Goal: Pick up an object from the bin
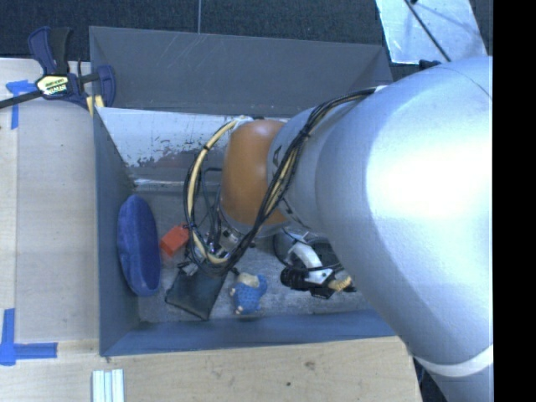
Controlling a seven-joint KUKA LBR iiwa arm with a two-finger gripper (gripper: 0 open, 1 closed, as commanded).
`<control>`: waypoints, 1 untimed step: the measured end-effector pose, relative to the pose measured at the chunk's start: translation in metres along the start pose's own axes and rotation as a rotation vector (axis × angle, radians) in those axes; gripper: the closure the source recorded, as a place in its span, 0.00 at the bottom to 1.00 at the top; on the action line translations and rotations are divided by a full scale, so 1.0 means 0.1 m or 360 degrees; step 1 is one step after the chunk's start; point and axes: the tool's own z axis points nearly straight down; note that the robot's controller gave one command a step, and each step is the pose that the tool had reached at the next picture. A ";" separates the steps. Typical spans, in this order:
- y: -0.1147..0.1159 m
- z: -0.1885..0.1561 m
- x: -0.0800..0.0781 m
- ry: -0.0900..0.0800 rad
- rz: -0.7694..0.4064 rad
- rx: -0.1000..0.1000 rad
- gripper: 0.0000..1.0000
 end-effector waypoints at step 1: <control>0.00 -0.01 -0.01 -0.0002 0.0002 -0.0002 1.00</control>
Offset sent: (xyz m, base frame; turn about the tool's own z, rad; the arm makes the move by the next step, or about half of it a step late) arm 0.0000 0.0000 0.0000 0.0000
